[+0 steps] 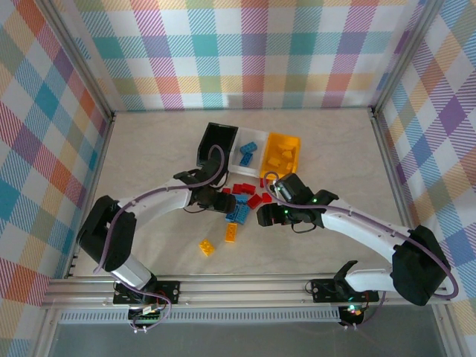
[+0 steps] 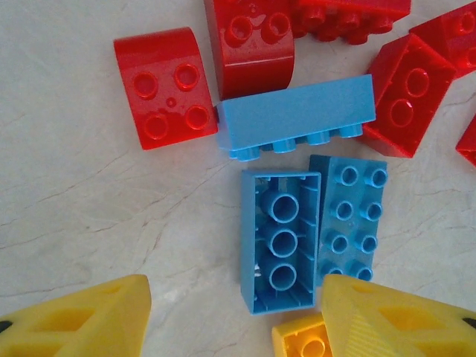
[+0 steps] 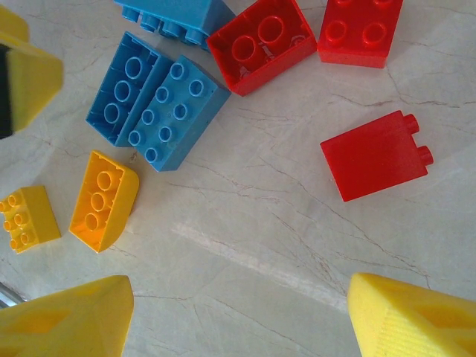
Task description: Sort the legos into containers by color
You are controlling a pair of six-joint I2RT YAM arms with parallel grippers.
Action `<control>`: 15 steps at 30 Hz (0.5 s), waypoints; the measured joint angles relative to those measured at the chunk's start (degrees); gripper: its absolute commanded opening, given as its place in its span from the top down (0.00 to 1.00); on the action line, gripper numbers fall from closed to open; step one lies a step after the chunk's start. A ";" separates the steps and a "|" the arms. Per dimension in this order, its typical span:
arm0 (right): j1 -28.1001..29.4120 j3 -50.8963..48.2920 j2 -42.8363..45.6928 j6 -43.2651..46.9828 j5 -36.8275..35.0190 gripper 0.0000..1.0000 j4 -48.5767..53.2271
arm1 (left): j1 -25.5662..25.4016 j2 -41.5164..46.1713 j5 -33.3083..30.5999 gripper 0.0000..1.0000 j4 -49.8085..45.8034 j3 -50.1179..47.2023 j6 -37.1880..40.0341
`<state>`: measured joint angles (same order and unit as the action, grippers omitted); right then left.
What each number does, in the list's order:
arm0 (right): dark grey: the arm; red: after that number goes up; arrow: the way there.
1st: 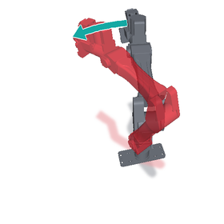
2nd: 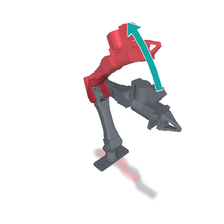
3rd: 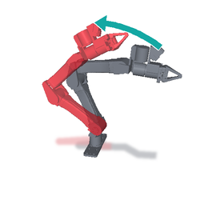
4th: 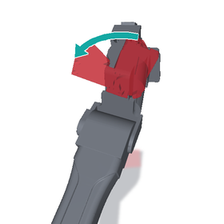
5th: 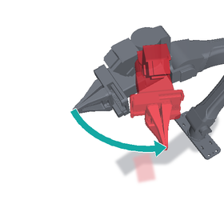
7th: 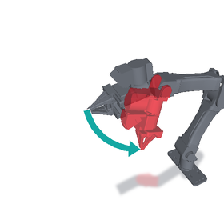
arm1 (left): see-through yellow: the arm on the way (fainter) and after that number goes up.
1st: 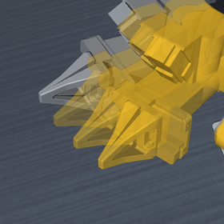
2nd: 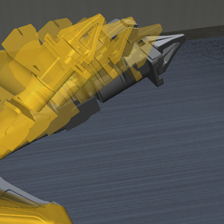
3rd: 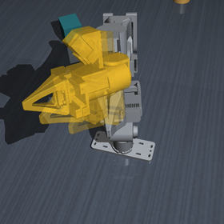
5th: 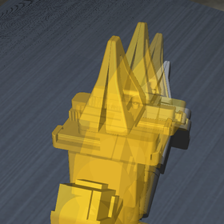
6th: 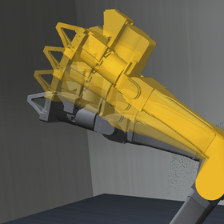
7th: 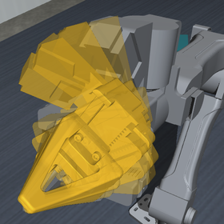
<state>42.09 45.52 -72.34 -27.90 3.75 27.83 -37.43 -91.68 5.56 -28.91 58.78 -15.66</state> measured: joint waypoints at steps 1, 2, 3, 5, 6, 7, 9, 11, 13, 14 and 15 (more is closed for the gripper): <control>0.00 0.00 0.00 0.00 -0.02 0.24 0.00 | -0.02 -0.63 0.22 0.35 0.31 0.00 0.00; 0.00 -0.02 0.00 0.00 -0.02 0.24 0.00 | -0.04 -1.42 0.42 0.35 0.74 0.04 -0.02; 0.00 -0.07 0.00 0.00 -0.02 0.24 -0.02 | -0.04 -2.25 0.57 0.35 0.90 0.20 -0.02; 0.00 -0.20 0.00 0.00 -0.02 0.24 -0.02 | -0.07 -3.85 0.87 0.35 1.22 0.50 -0.02; 0.00 -0.22 0.00 0.00 -0.02 0.24 0.00 | -0.11 -4.72 0.92 0.35 1.33 0.72 -0.02; 0.00 -0.26 0.02 0.00 -0.02 0.24 -0.02 | -0.22 -5.35 0.94 0.35 1.57 0.81 -0.02; 0.00 -0.42 0.04 0.00 -0.02 0.24 -0.07 | -0.46 -6.54 0.92 0.35 1.92 1.14 -0.02; 0.00 -0.52 0.04 0.00 -0.02 0.24 -0.09 | -0.72 -7.32 0.85 0.35 2.12 1.42 0.00; 0.00 -0.55 0.04 0.00 -0.02 0.24 -0.24 | -0.87 -7.98 0.85 0.35 2.14 1.73 -0.02; 0.00 -0.55 0.04 0.00 -0.02 0.24 -0.39 | -0.94 -8.33 0.83 0.35 2.21 1.92 -0.02; 0.00 -0.55 0.04 0.00 -0.02 0.24 -0.50 | -0.96 -8.61 0.85 0.35 2.23 2.10 -0.02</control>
<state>42.09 44.97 -72.29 -27.90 3.73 27.33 -38.39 -100.29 6.42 -26.68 60.88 -15.68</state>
